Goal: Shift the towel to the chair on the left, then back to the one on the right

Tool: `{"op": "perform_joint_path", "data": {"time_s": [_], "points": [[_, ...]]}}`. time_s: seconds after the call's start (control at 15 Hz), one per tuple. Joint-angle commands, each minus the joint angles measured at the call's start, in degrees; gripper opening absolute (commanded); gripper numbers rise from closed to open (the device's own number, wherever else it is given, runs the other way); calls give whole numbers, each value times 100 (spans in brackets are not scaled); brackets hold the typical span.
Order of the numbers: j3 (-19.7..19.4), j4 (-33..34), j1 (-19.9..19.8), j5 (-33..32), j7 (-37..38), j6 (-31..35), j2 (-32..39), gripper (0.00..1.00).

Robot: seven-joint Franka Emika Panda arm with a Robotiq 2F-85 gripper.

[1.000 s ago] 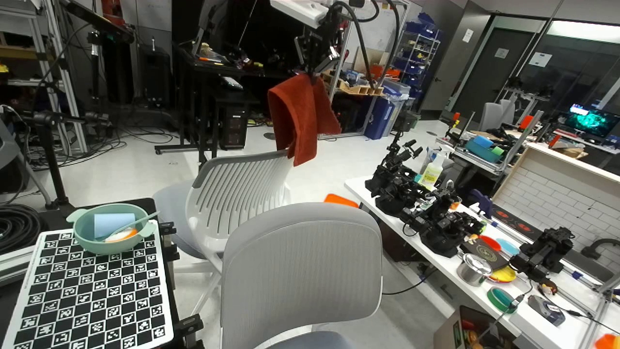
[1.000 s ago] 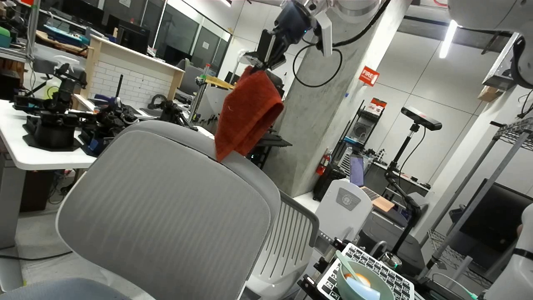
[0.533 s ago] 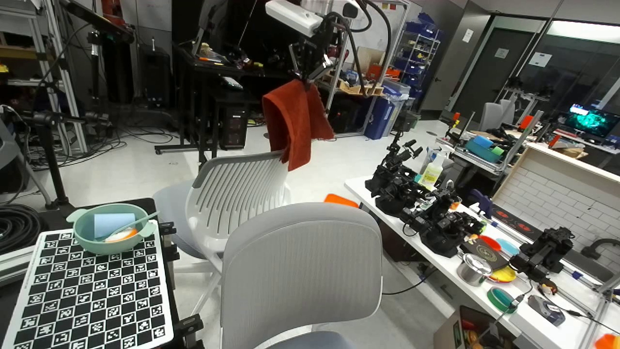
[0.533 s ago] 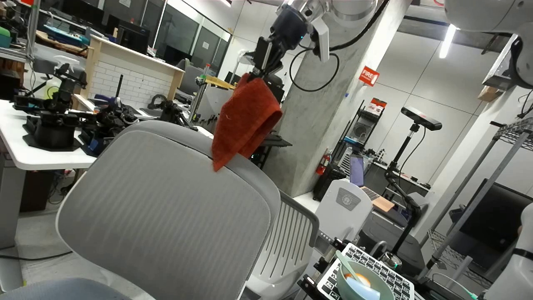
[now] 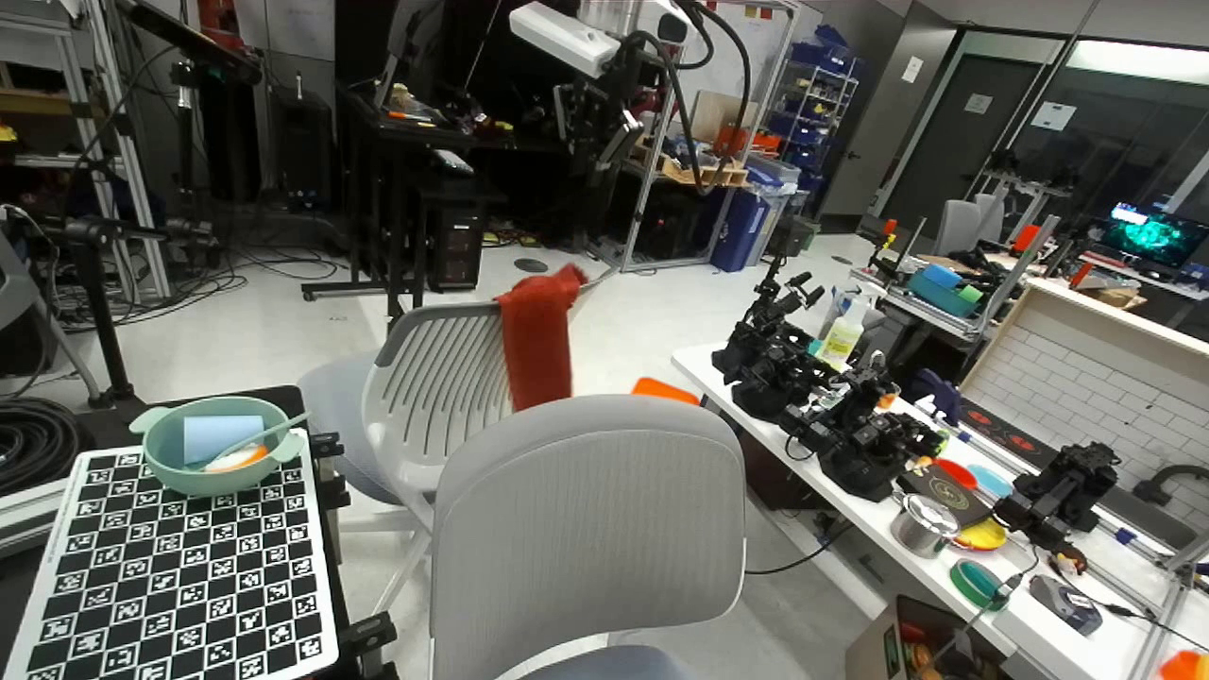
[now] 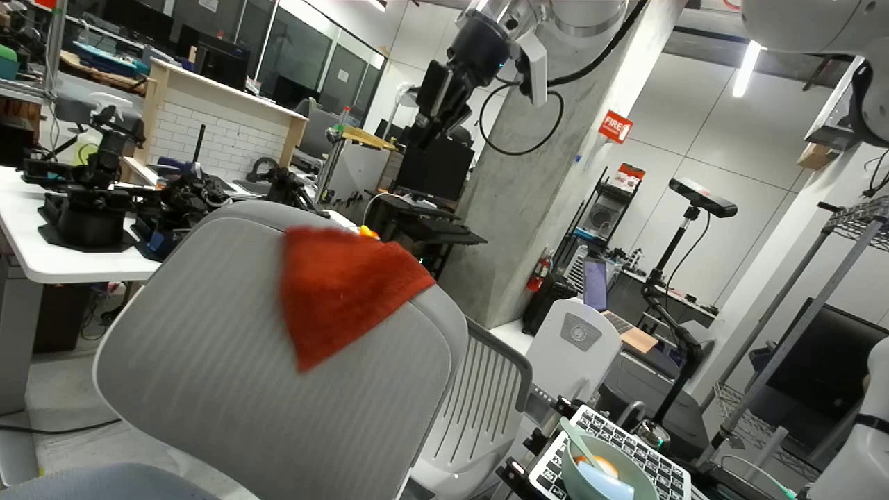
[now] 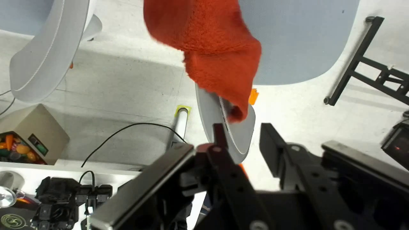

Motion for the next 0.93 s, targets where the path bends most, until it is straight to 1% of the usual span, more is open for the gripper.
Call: {"op": "perform_joint_path", "data": {"time_s": [0.0,0.2,0.33,0.53,0.87], "points": [[1,-11,5,-29,-33,13,-66,65],[6,-85,-8,7,-55,24,-102,88],[9,-165,-15,51,-22,25,-107,100],[-34,-499,20,-10,239,226,-144,100],[-65,-1455,70,-131,602,882,-226,100]]}}
